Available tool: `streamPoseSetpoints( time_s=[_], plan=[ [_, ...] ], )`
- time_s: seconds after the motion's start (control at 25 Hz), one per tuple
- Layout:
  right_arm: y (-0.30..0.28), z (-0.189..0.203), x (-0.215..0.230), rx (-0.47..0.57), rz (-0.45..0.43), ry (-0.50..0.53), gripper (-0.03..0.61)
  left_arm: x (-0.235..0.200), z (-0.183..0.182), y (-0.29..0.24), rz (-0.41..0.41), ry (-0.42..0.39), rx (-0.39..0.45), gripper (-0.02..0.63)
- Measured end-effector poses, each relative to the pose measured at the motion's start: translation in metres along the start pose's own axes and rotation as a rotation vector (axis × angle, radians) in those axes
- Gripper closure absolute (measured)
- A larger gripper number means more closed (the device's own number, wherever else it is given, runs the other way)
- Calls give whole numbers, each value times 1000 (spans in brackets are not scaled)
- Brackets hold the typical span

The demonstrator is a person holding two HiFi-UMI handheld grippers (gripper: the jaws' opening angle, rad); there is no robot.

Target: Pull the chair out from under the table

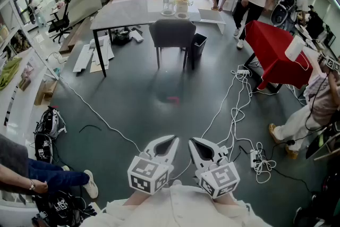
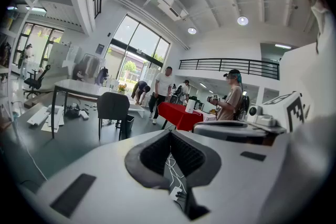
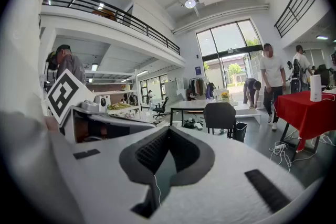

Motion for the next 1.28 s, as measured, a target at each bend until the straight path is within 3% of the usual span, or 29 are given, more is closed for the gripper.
streamPoseSetpoints(
  time_s=[0.36,0.72,1.0,1.28],
  plan=[
    [-1,2,1,4,-41,3,575,3,6,-7,-6,-11,-25,598],
    [8,4,18,43,-10,-13,575,11,12,-15,-19,1,-16,598],
    [2,20,27,1,-42,-44,575,12,24,-30,-33,35,-26,598],
    [-40,25,53,-12,-29,-44,575,-19,7,-64,-22,39,-44,598]
  ],
)
Point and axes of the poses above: the fingertips, and each gripper's own axes: y backward along the fingers, x to its right, z out of its underside, the point moved 5 cm from there along y, backward along the fingers, and after that the axes turned 15 degrees about y, right-handed, at the moved point
